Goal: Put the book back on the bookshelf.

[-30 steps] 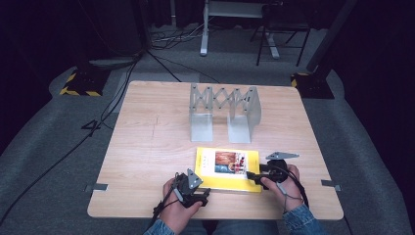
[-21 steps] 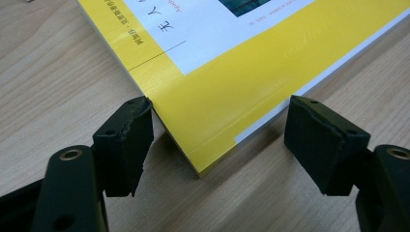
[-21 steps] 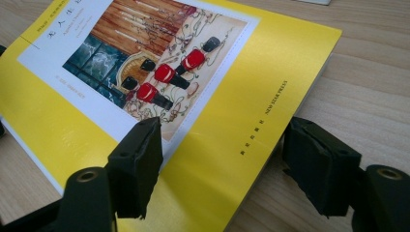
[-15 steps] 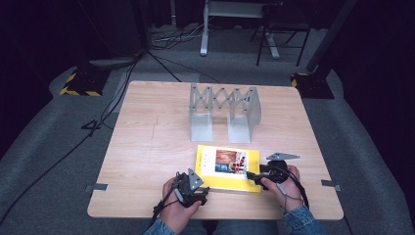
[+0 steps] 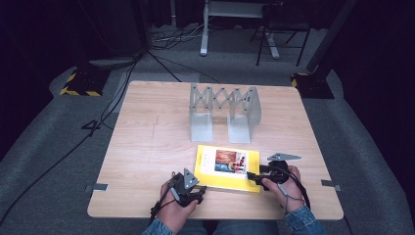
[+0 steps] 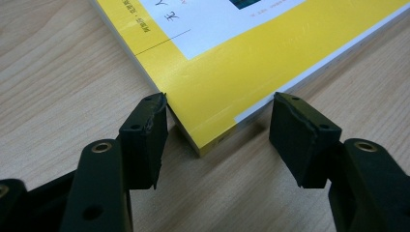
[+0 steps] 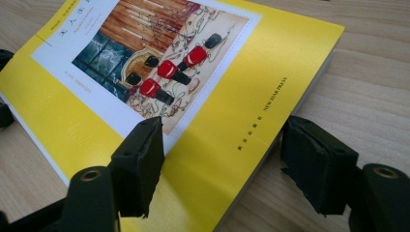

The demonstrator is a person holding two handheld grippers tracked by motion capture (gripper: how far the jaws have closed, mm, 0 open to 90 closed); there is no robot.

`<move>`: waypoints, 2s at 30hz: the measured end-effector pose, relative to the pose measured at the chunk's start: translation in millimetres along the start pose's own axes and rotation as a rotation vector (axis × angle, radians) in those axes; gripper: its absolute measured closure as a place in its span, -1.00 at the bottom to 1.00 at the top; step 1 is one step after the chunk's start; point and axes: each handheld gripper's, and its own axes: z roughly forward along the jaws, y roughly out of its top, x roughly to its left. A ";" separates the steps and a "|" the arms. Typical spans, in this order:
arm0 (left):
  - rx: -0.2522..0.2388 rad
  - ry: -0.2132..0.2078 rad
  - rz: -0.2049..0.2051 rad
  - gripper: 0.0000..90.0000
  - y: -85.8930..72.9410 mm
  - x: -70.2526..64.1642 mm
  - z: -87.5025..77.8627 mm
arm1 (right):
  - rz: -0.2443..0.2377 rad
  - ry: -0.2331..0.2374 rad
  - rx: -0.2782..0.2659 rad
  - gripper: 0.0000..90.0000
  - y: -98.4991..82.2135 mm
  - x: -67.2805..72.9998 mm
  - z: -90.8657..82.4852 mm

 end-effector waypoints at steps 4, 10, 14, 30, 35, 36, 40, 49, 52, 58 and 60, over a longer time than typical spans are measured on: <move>-0.023 0.027 0.008 0.20 2.6 -0.5 -7.7 | 0.008 -0.006 -0.002 -0.27 -0.6 0.1 -1.1; -0.038 0.056 0.005 0.91 6.1 3.7 -14.4 | 0.017 -0.003 -0.006 -0.27 -1.4 -1.5 -2.2; -0.028 0.046 -0.019 0.91 7.7 4.8 -14.9 | 0.019 0.001 -0.017 -0.27 -2.9 -1.7 -2.4; -0.025 0.104 -0.032 0.05 6.7 5.3 -12.5 | -0.060 -0.050 -0.043 -0.42 14.8 -19.1 -13.4; 0.027 0.030 -0.007 0.02 3.4 -3.1 -1.5 | -0.072 -0.042 0.000 -0.39 13.8 -10.4 0.5; 0.036 0.034 0.010 0.02 5.2 -4.0 -1.5 | -0.072 -0.040 -0.015 -0.41 16.7 -6.8 2.9; 0.050 0.025 0.007 0.05 7.0 -2.8 -1.6 | -0.046 -0.041 -0.030 -0.40 20.8 -9.4 5.9; 0.045 0.020 -0.001 0.04 6.0 -2.8 -1.3 | -0.030 -0.045 -0.068 -0.23 29.3 -11.3 4.2; 0.045 0.024 -0.006 0.04 5.9 -3.6 -1.4 | -0.064 -0.049 -0.104 -0.06 32.4 -4.7 -9.4; 0.045 0.031 -0.002 0.04 5.9 -4.5 -1.5 | -0.137 -0.013 -0.106 0.22 31.9 7.3 -29.0; 0.043 0.035 -0.002 0.04 5.9 -5.0 -1.5 | -0.148 -0.004 -0.082 0.24 28.7 9.1 -29.8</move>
